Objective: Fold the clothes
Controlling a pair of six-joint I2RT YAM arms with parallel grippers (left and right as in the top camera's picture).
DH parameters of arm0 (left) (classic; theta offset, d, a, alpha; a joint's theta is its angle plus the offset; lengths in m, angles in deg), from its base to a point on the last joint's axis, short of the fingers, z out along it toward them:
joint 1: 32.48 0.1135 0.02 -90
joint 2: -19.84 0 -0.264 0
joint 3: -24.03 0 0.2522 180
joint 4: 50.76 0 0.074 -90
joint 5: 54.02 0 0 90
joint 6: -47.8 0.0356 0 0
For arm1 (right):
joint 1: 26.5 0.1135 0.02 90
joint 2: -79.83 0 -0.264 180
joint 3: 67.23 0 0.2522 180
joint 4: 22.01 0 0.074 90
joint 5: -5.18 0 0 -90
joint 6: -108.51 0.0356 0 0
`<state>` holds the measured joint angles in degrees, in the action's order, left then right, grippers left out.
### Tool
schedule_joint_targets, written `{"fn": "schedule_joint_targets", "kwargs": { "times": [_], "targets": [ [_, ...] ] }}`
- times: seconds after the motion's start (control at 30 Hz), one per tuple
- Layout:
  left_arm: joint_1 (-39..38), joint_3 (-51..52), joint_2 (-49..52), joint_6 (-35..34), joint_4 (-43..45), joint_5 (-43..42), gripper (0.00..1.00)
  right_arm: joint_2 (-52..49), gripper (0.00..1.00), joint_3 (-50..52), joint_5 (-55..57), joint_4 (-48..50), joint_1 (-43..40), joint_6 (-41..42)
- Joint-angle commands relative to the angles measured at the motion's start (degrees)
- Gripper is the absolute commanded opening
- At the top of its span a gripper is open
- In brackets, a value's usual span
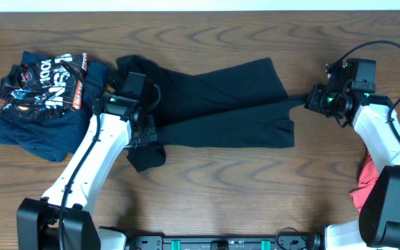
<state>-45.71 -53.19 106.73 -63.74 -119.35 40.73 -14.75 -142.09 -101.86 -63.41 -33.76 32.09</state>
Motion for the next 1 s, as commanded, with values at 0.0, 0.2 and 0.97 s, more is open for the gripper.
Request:
{"fn": "schedule_joint_targets", "kwargs": {
  "times": [0.0, 0.2, 0.97],
  "targets": [
    [0.13, -0.20, -0.59, 1.60, 0.26, 1.92, 0.06, 1.42, 0.01, -0.37, 0.83, -0.48, 0.00, -0.39],
    [-0.70, -0.20, -0.59, 1.60, -0.50, 1.73, 0.06, 1.42, 0.01, -0.37, 0.33, -3.85, -0.02, -2.10],
    [-1.70, 0.35, 0.85, 1.55, 13.94, 2.36, 0.06, 1.25, 0.35, 0.35, -0.26, -2.69, 6.23, -0.20]
  ]
}}
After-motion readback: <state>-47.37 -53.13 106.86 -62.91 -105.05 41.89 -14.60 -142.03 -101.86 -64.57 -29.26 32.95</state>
